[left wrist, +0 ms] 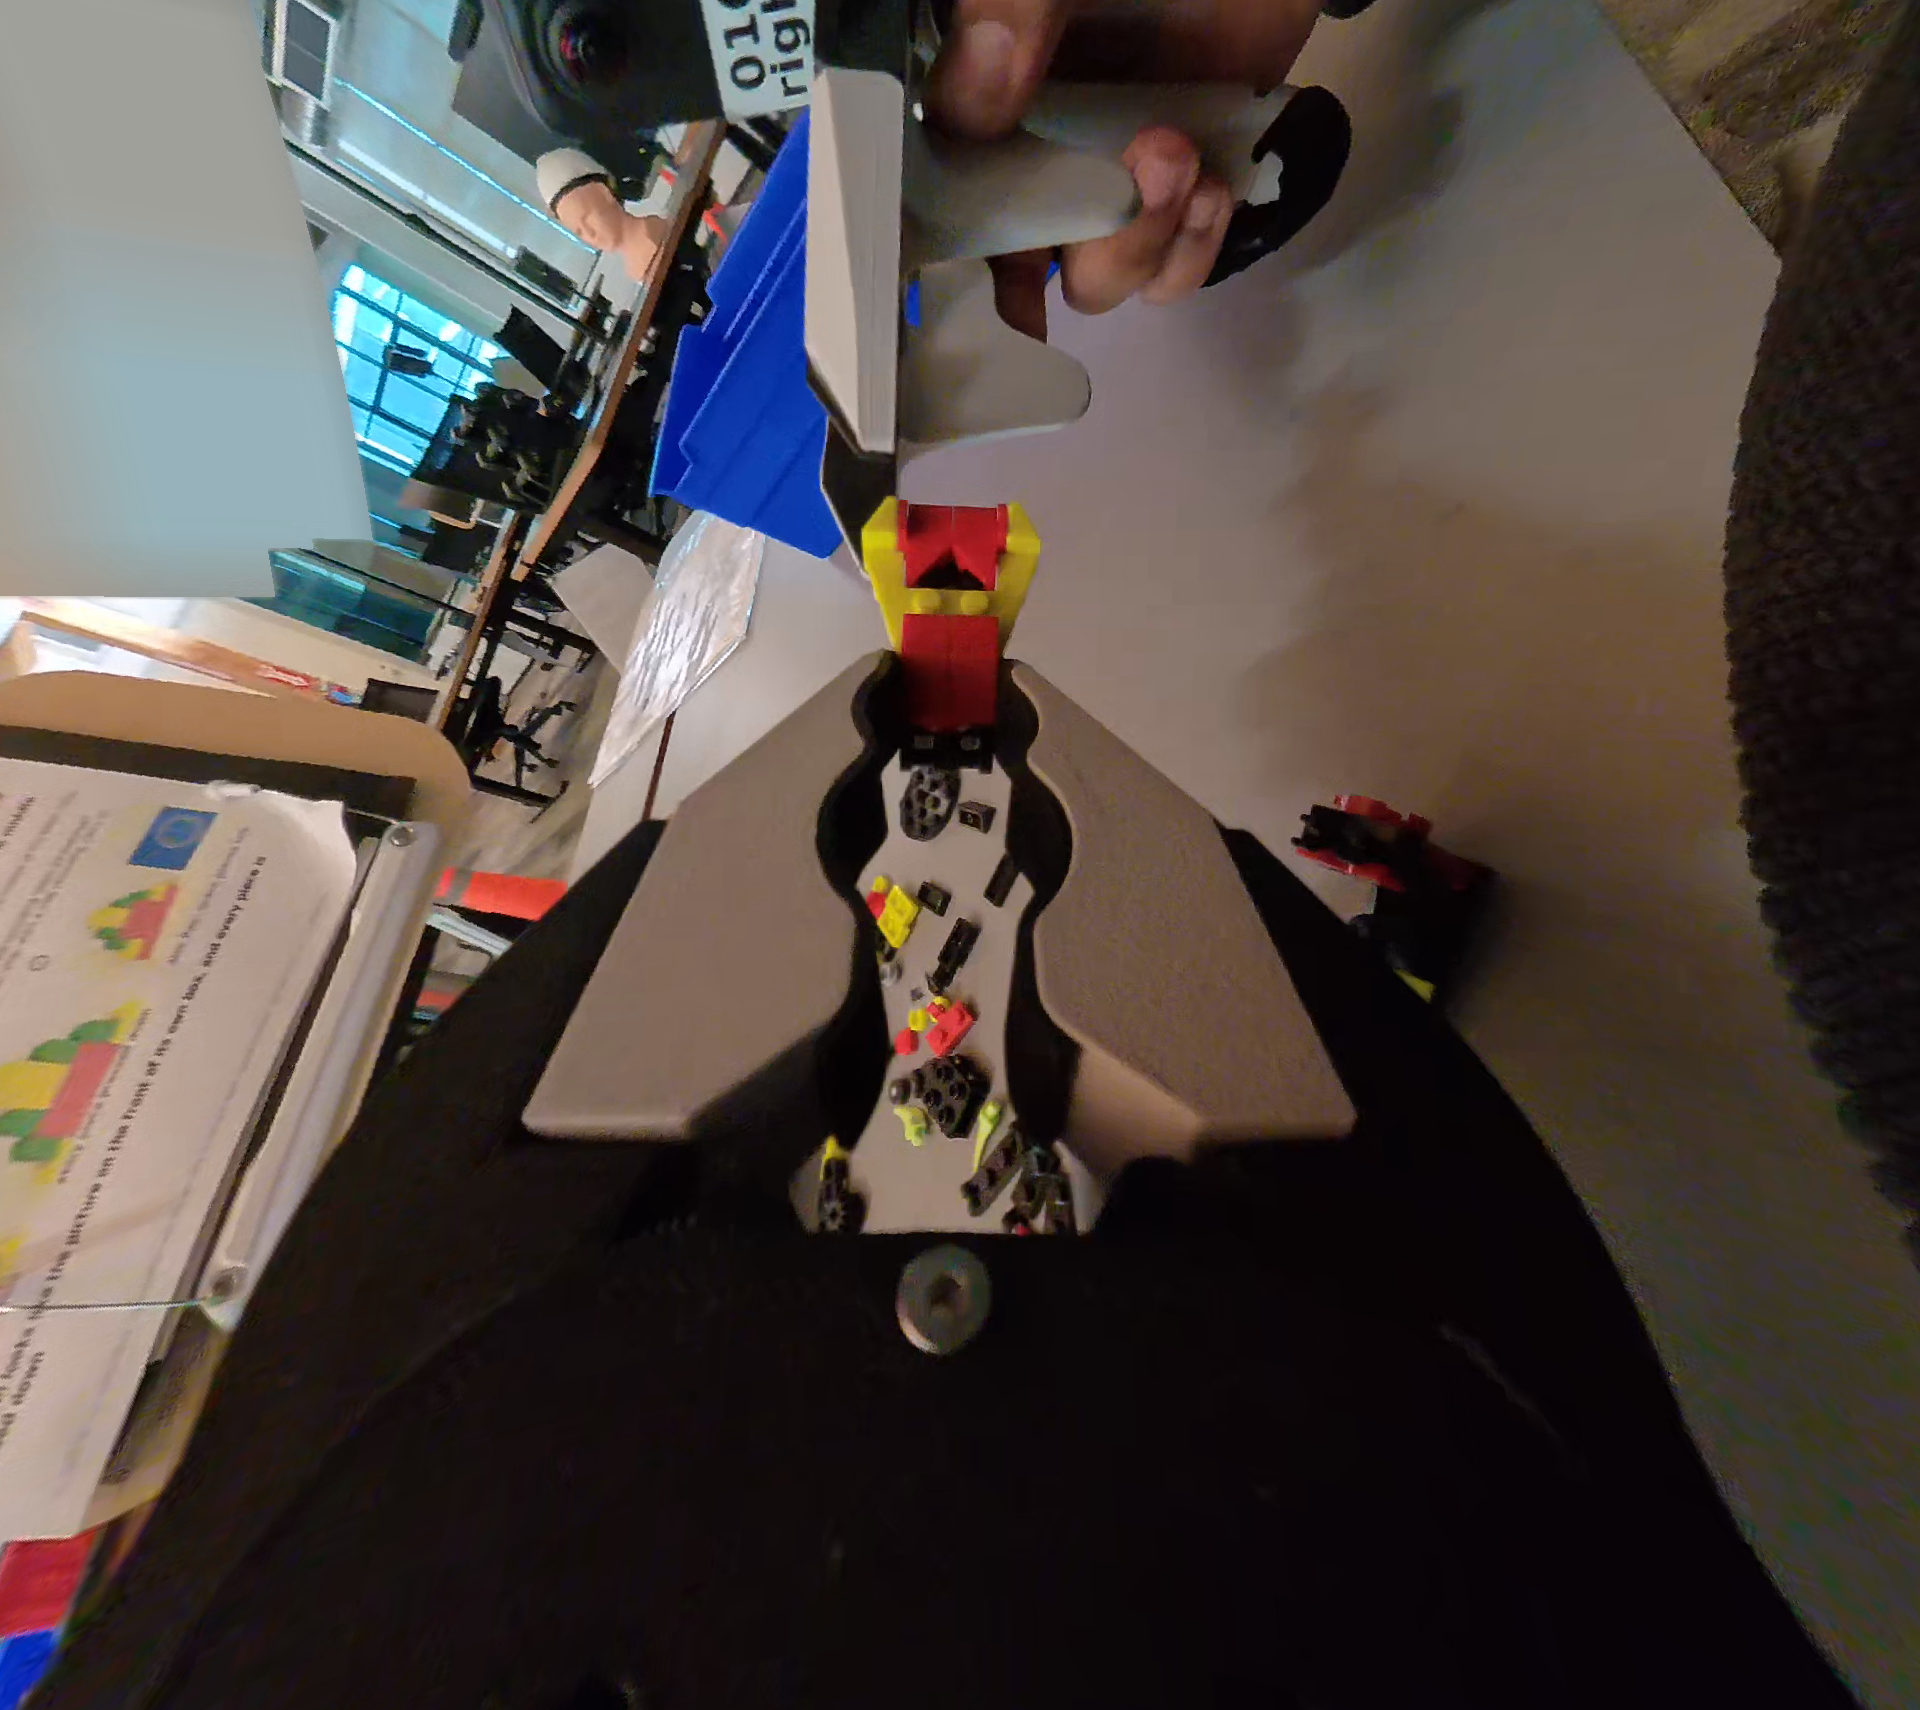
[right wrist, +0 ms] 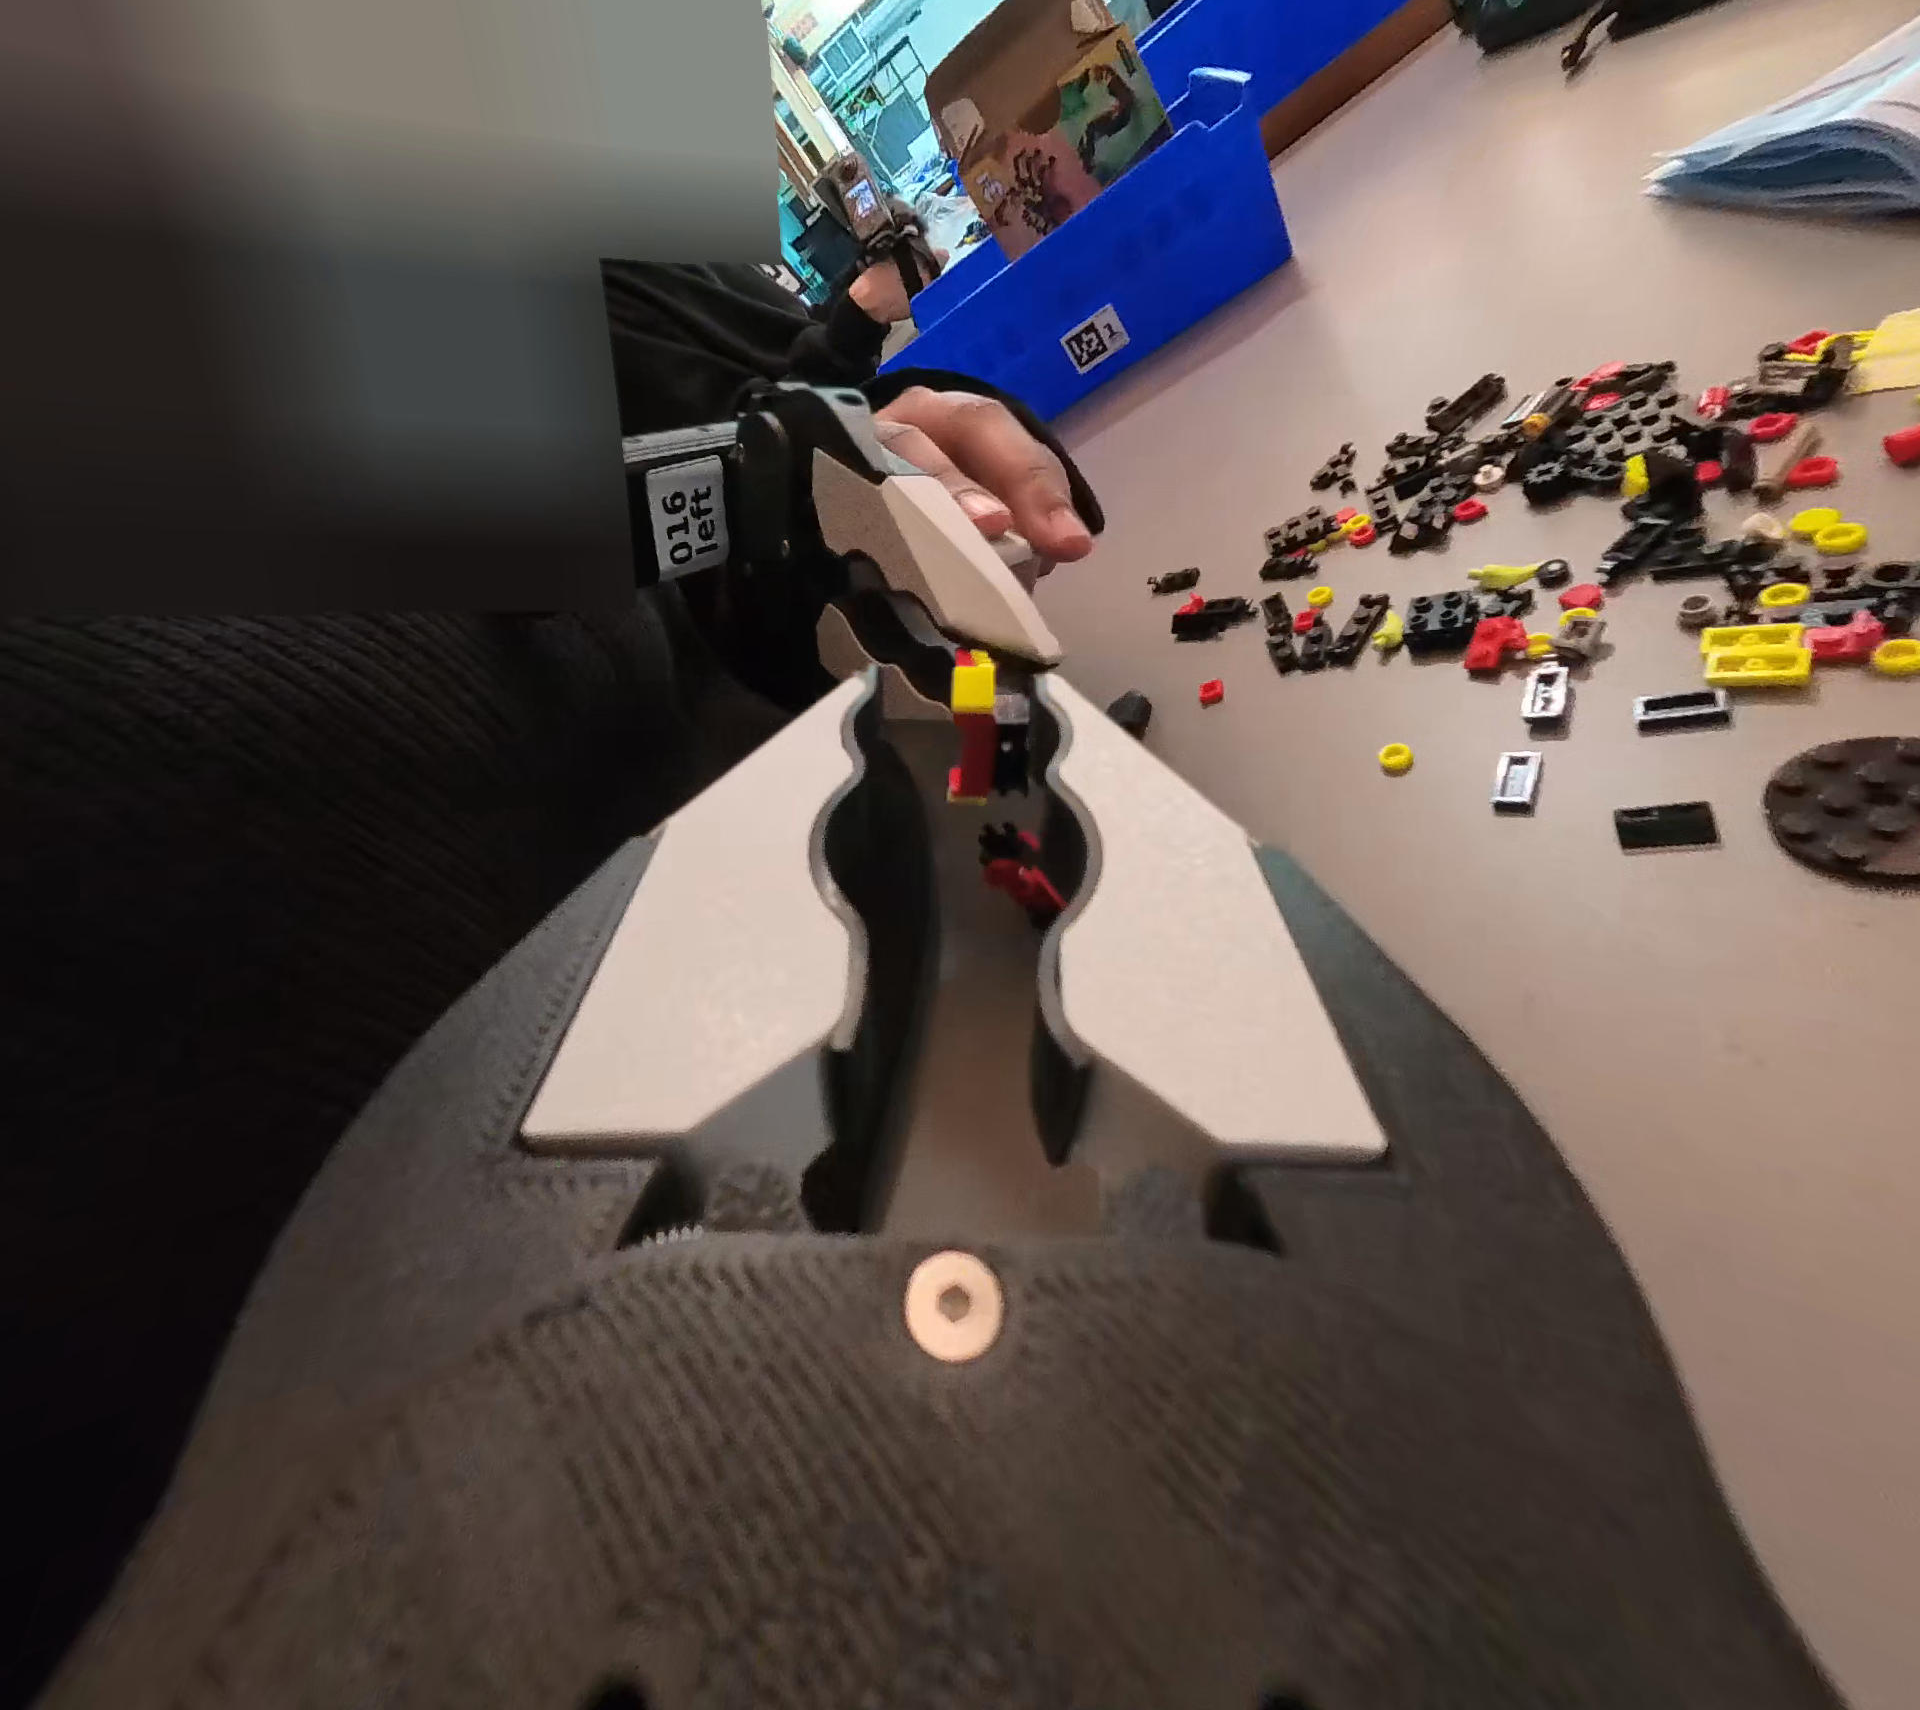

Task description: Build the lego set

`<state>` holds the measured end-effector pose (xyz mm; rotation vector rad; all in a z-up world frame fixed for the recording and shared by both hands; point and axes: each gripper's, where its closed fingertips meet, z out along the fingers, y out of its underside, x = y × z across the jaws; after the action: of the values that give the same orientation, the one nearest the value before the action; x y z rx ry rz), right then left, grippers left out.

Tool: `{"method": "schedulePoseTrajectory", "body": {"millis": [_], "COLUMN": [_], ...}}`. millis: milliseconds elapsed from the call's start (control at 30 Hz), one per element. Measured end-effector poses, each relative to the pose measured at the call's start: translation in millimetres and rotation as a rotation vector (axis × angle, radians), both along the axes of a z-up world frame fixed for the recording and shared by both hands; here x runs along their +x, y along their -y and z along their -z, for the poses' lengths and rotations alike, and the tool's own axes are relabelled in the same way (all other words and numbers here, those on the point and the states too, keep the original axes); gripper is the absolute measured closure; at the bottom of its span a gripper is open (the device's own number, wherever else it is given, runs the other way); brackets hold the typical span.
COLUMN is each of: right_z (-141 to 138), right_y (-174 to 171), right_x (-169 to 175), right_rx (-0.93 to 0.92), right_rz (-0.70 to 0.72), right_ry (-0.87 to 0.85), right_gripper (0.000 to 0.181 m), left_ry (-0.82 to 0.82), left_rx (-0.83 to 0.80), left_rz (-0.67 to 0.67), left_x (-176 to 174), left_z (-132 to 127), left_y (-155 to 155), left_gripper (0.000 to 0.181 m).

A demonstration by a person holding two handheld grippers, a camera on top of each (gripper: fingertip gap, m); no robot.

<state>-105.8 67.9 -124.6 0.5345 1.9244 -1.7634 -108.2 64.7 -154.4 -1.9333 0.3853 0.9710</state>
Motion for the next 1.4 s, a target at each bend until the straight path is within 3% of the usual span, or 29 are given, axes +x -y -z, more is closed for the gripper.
{"method": "schedulePoseTrajectory", "body": {"millis": [333, 867, 1233, 1267, 1333, 1400], "right_z": [2.8, 2.7, 4.9, 4.3, 0.1, -7.3], "right_y": [1.9, -1.0, -0.8, -0.7, -0.9, -4.7], "right_x": [7.4, 19.0, 16.6, 15.2, 9.6, 1.4], "right_rx": [0.012, 0.004, 0.002, -0.002, -0.017, -0.05], "right_rz": [-0.044, -0.136, -0.123, -0.114, -0.077, -0.03], "right_ry": [-0.002, 0.102, 0.093, 0.086, 0.066, 0.034], "right_gripper": [0.176, 0.176, 0.176, 0.175, 0.153, 0.151], "left_ry": [-0.064, -0.098, -0.072, -0.06, -0.011, 0.057], "left_rx": [-0.013, -0.017, -0.02, -0.015, -0.002, 0.0], "left_rz": [0.024, 0.068, 0.062, 0.058, 0.051, 0.038], "left_x": [6.1, 16.5, 14.8, 13.6, 12.2, 8.8], "left_z": [-1.2, -1.6, 0.5, 0.2, 1.2, 5.8], "left_y": [-2.9, -6.4, -6.0, -5.9, -6.0, -4.6], "left_gripper": [0.165, 0.165, 0.165, 0.165, 0.165, 0.165]}}
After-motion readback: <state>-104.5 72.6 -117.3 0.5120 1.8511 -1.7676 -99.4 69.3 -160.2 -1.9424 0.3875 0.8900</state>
